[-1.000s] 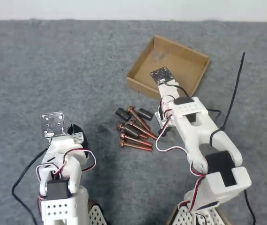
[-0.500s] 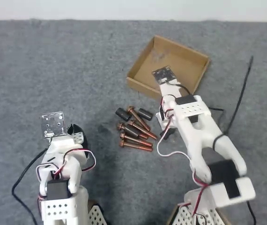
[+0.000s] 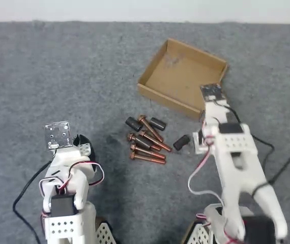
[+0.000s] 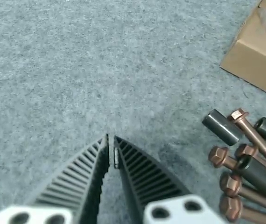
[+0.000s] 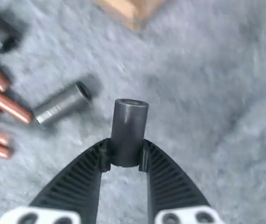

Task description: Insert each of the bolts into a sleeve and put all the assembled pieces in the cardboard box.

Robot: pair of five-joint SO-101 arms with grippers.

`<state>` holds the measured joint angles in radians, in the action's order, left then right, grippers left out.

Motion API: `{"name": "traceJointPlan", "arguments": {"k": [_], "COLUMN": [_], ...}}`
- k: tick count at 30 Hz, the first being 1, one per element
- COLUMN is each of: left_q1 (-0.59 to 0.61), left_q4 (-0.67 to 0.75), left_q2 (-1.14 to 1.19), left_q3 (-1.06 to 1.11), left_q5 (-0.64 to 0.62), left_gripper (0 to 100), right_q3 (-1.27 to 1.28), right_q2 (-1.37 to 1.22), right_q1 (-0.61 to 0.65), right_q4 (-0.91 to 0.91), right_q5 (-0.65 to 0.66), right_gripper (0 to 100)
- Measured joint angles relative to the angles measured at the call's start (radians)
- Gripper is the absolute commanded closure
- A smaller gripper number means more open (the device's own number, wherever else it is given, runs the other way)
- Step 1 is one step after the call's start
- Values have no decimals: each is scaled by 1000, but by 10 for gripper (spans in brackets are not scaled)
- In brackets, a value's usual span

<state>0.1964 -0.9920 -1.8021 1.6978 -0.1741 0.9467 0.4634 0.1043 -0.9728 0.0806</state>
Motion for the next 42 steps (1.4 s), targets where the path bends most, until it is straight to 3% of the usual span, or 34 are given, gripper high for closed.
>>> {"name": "traceJointPlan", "arguments": {"k": [9,18,27,35,42], "left_q1": [-75,-101,-170,-221,-344], "left_q4": [0,48,-20,-49,-94], "left_q2": [0,0,11,520,1054], "left_q3": [0,-2,-241,-621,-970], "left_q5": [0,-6,-25,-35,-270], "left_gripper": [981,981,983,981,981], "right_q3": [252,275,281,281,281], "right_q2": [195,206,206,206,206], "right_q1": [-95,-143,-143,-143,-143], "right_q4": [75,104,110,110,110], "right_q5": [100,137,137,137,137], "right_gripper": [972,972,972,972,972]}}
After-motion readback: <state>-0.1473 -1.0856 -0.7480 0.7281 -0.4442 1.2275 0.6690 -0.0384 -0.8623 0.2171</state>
